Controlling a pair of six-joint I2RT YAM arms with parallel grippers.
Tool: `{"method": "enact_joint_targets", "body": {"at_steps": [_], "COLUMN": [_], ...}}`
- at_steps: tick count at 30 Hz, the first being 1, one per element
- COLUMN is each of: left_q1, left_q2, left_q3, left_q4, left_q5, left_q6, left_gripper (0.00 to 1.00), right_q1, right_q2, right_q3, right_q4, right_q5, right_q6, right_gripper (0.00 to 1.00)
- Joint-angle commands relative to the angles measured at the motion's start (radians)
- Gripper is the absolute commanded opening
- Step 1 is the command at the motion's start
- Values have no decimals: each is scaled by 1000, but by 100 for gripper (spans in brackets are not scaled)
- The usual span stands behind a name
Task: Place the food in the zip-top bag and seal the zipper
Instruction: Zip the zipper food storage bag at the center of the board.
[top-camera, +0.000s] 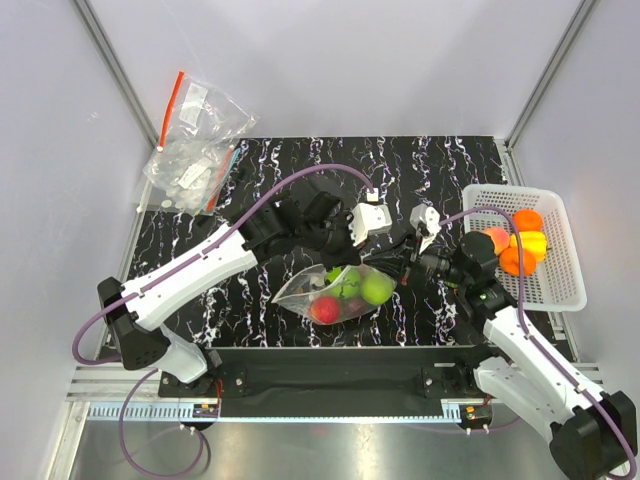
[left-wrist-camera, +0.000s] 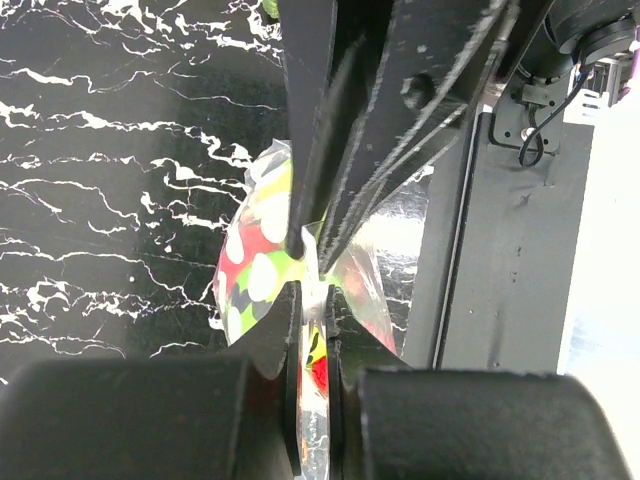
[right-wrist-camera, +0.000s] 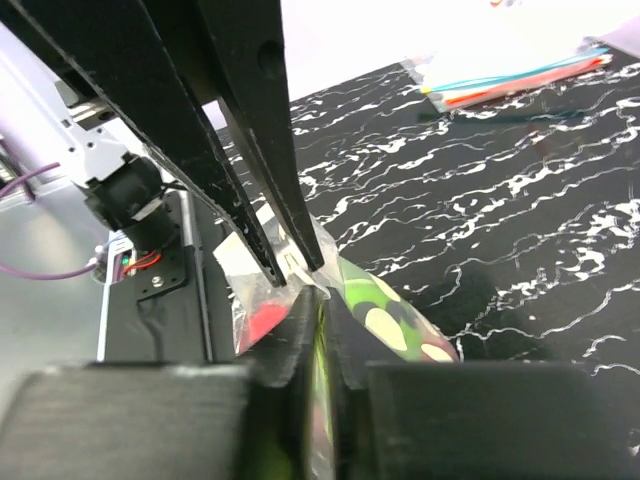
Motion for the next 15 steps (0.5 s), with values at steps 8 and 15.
{"method": "enact_joint_targets", "body": {"at_steps": [8, 15], "left_q1": [2, 2], "left_q2": [-25, -65], "left_q3": [17, -84], "left_q4": [27, 84], "left_q5": [10, -17], "left_q6": [-2, -28], "left_gripper": [0, 2], "right_q1": [-2, -2], "right_q2": [-40, -107], "right_q3": [35, 34], "right_q4": [28, -43], "right_q5": [98, 343], "right_q6": [11, 34], "right_gripper": [0, 0]}}
